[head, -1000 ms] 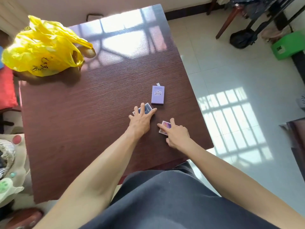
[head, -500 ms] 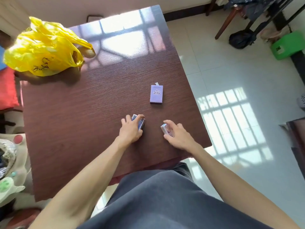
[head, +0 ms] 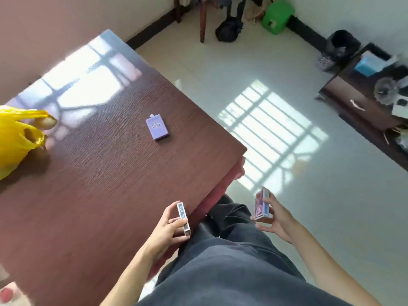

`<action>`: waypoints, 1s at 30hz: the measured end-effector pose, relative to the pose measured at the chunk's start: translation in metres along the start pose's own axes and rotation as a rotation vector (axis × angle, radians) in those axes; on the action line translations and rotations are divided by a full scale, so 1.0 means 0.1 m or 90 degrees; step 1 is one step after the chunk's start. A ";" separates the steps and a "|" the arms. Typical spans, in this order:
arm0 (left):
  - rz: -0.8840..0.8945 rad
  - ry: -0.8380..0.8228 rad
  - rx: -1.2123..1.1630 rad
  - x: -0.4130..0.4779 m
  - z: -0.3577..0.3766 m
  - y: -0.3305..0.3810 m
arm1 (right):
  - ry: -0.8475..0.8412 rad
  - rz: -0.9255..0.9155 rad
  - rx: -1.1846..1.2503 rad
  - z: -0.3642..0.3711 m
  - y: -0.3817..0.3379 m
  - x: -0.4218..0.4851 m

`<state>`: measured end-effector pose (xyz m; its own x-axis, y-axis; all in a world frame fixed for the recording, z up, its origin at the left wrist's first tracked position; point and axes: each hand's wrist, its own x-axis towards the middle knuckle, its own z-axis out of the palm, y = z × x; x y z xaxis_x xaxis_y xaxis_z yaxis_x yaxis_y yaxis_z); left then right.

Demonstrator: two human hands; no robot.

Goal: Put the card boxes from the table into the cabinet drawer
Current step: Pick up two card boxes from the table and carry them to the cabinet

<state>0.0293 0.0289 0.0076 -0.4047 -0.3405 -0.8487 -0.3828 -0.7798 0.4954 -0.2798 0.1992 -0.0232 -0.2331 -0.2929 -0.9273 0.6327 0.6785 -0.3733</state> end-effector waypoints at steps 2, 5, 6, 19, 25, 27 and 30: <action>-0.015 -0.048 0.055 0.09 0.19 0.06 | 0.034 0.011 0.113 -0.19 0.31 -0.10; -0.037 -0.116 0.124 0.24 0.52 0.20 | 0.077 -0.003 0.233 -0.39 0.70 -0.24; -0.040 -0.135 0.149 0.29 0.64 0.24 | 0.088 -0.010 0.269 -0.44 0.81 -0.28; -0.032 -0.257 0.505 0.61 2.44 0.39 | 0.240 -0.103 0.612 -1.25 1.58 -0.64; -0.028 -0.258 0.583 0.85 3.46 0.15 | 0.258 -0.099 0.676 -2.10 1.75 -0.67; -0.013 -0.258 0.596 0.87 3.84 0.10 | 0.253 -0.095 0.668 -2.44 1.77 -0.66; -0.002 -0.244 0.557 0.87 4.29 0.07 | 0.243 -0.105 0.658 -2.90 1.68 -0.67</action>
<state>-0.3650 0.2196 0.0165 -0.5873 -0.0228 -0.8090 -0.8071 -0.0587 0.5875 -0.3724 0.5277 -0.0317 -0.4708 0.0189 -0.8820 0.8421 -0.2885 -0.4557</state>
